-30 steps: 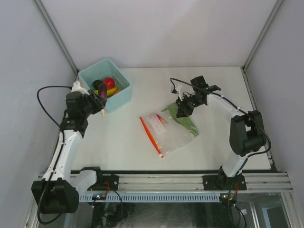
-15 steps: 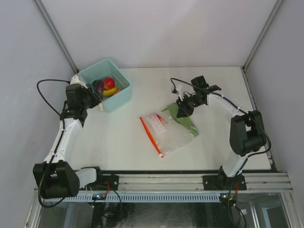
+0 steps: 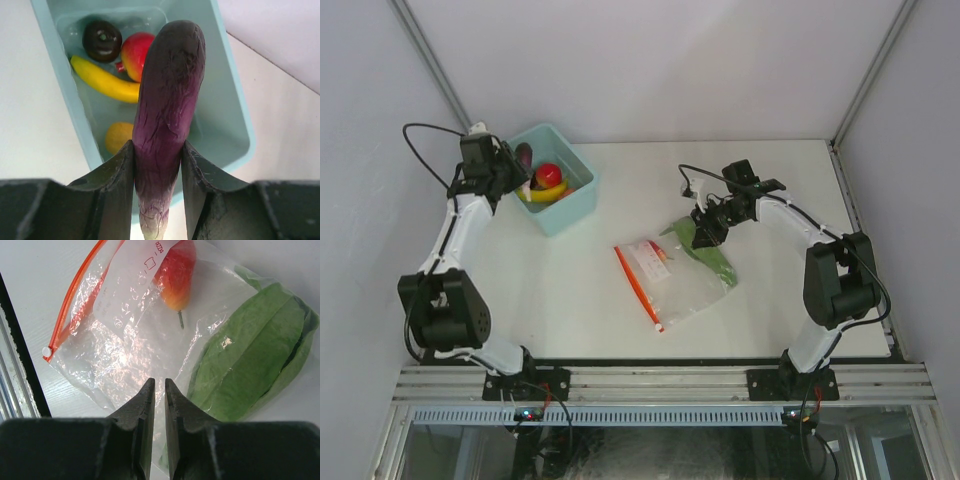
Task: Open the zip-top bag and remove the fake food
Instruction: Place the fake vegetable in the bin.
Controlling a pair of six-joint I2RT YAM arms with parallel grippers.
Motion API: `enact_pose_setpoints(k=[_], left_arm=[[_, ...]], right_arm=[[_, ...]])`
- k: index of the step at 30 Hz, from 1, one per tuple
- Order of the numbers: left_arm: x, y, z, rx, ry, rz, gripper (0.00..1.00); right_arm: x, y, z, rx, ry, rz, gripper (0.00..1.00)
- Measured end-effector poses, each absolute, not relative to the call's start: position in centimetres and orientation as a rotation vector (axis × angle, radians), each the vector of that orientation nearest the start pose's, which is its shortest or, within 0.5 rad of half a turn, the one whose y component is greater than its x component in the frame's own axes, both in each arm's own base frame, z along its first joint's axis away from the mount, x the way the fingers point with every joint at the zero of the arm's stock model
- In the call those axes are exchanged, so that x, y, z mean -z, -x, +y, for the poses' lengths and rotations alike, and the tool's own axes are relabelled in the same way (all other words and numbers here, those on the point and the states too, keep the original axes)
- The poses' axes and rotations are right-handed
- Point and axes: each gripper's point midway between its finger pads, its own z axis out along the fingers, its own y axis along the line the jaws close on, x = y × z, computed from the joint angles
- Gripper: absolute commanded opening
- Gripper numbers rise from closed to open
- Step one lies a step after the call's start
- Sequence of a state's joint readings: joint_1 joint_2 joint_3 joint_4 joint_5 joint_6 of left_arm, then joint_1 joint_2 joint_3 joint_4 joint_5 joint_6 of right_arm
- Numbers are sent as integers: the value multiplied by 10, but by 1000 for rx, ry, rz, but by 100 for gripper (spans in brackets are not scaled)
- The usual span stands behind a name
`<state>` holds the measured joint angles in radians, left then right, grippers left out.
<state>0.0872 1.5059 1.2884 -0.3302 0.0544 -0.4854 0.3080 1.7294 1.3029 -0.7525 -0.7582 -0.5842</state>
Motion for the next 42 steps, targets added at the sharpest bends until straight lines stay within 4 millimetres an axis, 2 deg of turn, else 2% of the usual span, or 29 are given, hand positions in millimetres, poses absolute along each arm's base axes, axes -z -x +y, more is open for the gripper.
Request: enact_pose_setpoints(k=[1, 8, 14, 21, 26, 30, 34, 36, 39, 42], left_arm=[[-225, -460, 13, 281, 574, 2064, 4], [-236, -496, 27, 193, 619, 2098, 4], [-227, -516, 38, 17, 681, 2155, 4], [-217, -527, 21, -169, 665, 2200, 5], [-221, -549, 6, -214, 648, 2172, 6], [-212, -558, -3, -235, 634, 2179, 18], [-199, -561, -10, -242, 622, 2204, 49], [-197, -562, -14, -230, 623, 2208, 59], [-197, -564, -22, -194, 624, 2205, 68], [-199, -568, -30, -164, 613, 2192, 71]], right_arm=[[-113, -312, 208, -921, 1261, 2177, 13], [-113, -312, 208, -921, 1262, 2176, 13], [-113, -312, 208, -920, 1263, 2176, 13], [-113, -312, 208, -919, 1264, 2175, 13], [-113, -312, 208, -919, 1263, 2176, 13], [-113, -313, 207, -918, 1261, 2177, 13], [-113, -313, 206, -916, 1256, 2178, 13], [-113, -314, 206, -916, 1256, 2178, 13], [-113, -314, 206, -916, 1256, 2178, 13], [-113, -314, 206, -916, 1255, 2179, 13]])
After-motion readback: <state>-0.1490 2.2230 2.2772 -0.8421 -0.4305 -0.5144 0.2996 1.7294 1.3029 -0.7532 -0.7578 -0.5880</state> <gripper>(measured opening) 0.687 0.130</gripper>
